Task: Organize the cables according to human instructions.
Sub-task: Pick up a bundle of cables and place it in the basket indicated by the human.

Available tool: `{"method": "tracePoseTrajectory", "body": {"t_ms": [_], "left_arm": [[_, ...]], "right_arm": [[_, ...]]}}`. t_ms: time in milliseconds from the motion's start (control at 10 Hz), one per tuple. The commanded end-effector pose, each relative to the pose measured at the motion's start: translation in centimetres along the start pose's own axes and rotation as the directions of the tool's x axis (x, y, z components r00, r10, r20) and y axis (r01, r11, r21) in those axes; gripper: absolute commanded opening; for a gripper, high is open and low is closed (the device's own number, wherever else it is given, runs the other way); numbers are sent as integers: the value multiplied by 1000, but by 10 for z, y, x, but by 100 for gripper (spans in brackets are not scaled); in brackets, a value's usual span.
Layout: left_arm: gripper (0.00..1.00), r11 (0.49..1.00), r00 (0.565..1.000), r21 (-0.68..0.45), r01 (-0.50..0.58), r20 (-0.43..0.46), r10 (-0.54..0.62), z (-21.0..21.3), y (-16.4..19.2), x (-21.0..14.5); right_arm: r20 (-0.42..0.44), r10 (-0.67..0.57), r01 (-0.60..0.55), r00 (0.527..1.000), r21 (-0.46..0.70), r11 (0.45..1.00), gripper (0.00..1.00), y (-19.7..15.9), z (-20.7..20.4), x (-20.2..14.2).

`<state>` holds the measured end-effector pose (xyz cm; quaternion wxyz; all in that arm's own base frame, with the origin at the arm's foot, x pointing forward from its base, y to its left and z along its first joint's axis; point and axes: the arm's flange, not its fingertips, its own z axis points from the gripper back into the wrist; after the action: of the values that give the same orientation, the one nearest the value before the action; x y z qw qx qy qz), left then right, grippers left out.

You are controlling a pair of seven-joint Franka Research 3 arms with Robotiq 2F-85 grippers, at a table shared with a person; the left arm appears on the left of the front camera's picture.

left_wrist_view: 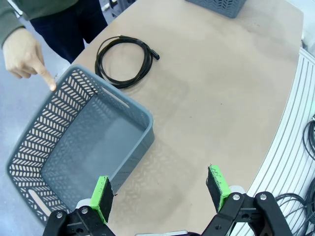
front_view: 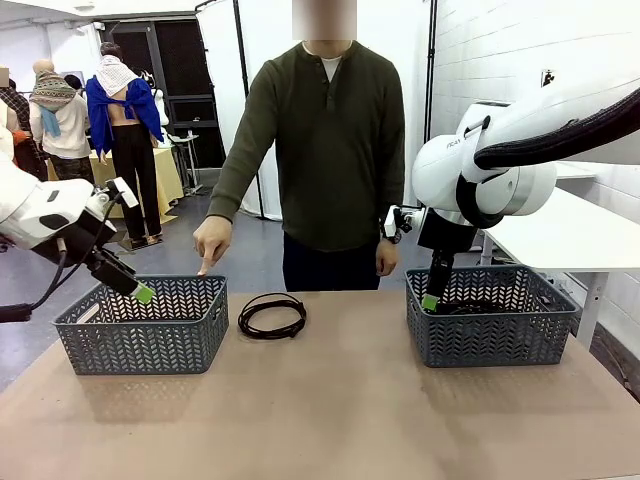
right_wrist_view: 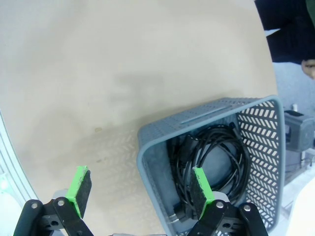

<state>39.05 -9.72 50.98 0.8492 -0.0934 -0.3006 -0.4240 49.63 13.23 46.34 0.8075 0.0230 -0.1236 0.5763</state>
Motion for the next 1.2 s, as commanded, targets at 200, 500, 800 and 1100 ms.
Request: {"method": "tracePoseTrajectory", "body": {"t_ms": [200,500,800,1100], "left_arm": [[100,996,990,-64,58,-123,-65,-24,6,69],[100,1000,970,-16,-26,-242,21,-53,5,118],[100,991,950,89,-97,-288,119,-97,6,152],[100,990,933,37,-139,-329,143,-127,9,170]], "right_arm": [[-9,0,0,1000,2,1000,100,-2,0,1],[-9,0,0,1000,2,1000,100,-2,0,1],[-9,0,0,1000,2,1000,100,-2,0,1],[-9,0,0,1000,2,1000,100,-2,0,1]]}}
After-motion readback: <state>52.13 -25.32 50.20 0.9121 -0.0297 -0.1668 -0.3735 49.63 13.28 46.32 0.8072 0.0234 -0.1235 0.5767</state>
